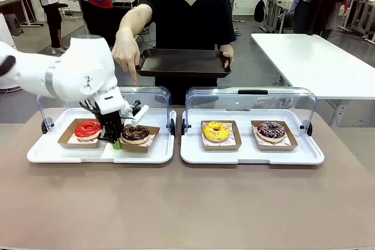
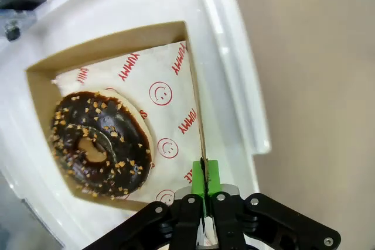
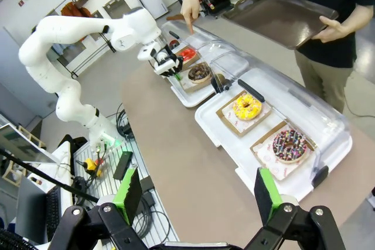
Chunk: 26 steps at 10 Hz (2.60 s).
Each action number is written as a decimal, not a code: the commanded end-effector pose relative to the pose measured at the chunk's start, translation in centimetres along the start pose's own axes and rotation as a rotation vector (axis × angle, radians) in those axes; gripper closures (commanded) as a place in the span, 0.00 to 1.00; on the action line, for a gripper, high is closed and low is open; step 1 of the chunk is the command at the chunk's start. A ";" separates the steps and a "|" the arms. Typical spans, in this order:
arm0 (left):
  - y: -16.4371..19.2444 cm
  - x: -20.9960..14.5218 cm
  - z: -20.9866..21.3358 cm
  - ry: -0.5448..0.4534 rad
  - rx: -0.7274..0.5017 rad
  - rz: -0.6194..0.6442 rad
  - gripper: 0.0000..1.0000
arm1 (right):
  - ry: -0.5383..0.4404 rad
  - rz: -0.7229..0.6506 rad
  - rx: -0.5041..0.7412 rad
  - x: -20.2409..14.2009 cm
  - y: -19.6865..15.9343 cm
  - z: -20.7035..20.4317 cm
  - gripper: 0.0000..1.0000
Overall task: Provide the desired donut to the person.
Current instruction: Pick up and lift the Paper togo box containing the Donut pointed at by the person, then place the picked Paper togo box onto the Handle tray extended by the person.
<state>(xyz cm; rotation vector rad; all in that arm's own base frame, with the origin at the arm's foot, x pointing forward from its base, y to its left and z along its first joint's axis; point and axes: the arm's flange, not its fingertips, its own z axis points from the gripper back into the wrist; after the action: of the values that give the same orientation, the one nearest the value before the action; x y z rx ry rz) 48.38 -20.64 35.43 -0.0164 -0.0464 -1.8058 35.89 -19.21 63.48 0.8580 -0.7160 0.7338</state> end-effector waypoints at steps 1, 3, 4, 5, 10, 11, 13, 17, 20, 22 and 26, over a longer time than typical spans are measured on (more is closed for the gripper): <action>-3.8 1.0 6.7 0.022 -0.012 0.046 1.00 | -0.022 0.006 0.012 0.0 0.1 -0.1 0.00; -7.5 2.8 14.0 0.020 -0.001 0.037 1.00 | -0.022 0.006 0.012 0.0 0.1 -0.1 0.00; -8.6 3.4 17.1 0.037 0.039 0.028 1.00 | -0.022 0.006 0.012 0.0 0.1 -0.1 0.00; -9.0 4.0 20.5 0.055 0.062 0.031 1.00 | -0.022 0.006 0.012 0.0 0.1 -0.1 0.00; -8.0 5.2 30.2 0.098 0.190 0.088 1.00 | -0.022 0.006 0.012 0.0 0.1 -0.1 0.00; -8.2 4.7 29.7 0.094 0.209 0.073 1.00 | -0.022 0.006 0.012 0.0 0.1 -0.1 0.00; -8.4 4.9 30.5 0.083 0.206 0.059 1.00 | -0.022 0.006 0.012 0.0 0.1 -0.1 0.00; -8.4 4.9 30.5 0.083 0.206 0.059 1.00 | -0.022 0.006 0.012 0.0 0.1 -0.1 0.00; -8.4 4.9 30.5 0.083 0.206 0.059 1.00 | -0.022 0.006 0.012 0.0 0.1 -0.1 0.00; -8.4 4.9 30.5 0.083 0.206 0.059 1.00 | -0.022 0.006 0.012 0.0 0.1 -0.1 0.00; -8.4 4.9 30.5 0.083 0.206 0.059 1.00 | -0.022 0.006 0.012 0.0 0.1 -0.1 0.00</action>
<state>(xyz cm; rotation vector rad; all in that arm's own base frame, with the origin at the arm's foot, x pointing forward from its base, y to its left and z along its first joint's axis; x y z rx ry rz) 38.89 -22.23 65.55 0.2006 -0.1770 -1.7464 35.90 -19.21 63.47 0.8583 -0.7156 0.7338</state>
